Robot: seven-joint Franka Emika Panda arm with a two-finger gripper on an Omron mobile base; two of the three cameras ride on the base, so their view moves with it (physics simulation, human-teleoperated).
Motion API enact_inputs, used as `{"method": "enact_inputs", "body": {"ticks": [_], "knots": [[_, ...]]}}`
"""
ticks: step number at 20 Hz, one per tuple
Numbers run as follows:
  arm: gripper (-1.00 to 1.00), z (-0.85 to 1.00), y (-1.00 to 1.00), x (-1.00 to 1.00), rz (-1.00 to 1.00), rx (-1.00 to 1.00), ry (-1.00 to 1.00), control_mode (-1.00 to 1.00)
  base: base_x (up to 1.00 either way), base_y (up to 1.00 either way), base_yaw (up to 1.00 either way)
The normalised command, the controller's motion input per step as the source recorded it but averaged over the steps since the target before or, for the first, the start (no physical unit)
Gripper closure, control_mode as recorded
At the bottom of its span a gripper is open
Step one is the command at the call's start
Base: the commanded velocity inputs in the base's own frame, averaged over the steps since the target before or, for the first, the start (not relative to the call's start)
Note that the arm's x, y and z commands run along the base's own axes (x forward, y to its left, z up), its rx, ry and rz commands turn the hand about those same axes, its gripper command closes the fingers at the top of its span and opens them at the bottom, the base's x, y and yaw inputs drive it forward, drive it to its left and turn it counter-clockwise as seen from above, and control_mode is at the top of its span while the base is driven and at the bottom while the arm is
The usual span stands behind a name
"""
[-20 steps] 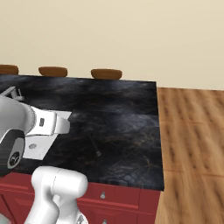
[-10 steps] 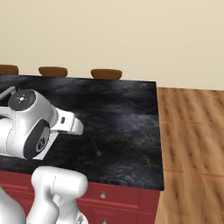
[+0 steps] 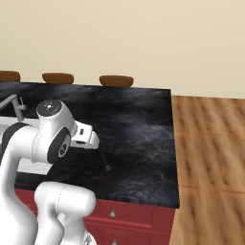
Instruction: Grab the spray bottle from the cabinet, then place it next to the cutting board for sanitizing. Then grab the dish brush from the countertop next to the sink and place it next to the cutting board.
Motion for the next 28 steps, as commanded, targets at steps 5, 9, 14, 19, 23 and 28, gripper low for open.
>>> {"method": "enact_inputs", "body": {"ticks": [5, 9, 14, 19, 23, 28], "knots": [[-1.0, -0.53, -0.01, 0.38, 0.09, 0.0, 0.05, -1.0, 0.0, 0.0, 0.0], [-1.0, -0.42, -0.02, 0.38, 0.13, -0.02, 0.14, -1.0, 0.0, 0.0, 0.0], [-1.0, -0.33, 0.0, 0.5, 0.05, -0.04, 0.19, -1.0, 0.0, 0.0, 0.0], [-1.0, -0.26, 0.0, 0.56, 0.0, -0.03, 0.19, -1.0, 0.0, 0.0, 0.0], [-1.0, -0.22, -0.02, 0.4, 0.0, -0.02, 0.07, -1.0, 0.0, 0.0, 0.0], [-1.0, -0.28, -0.07, 0.19, 0.02, 0.0, 0.0, -1.0, 0.0, 0.0, 0.0]]}}
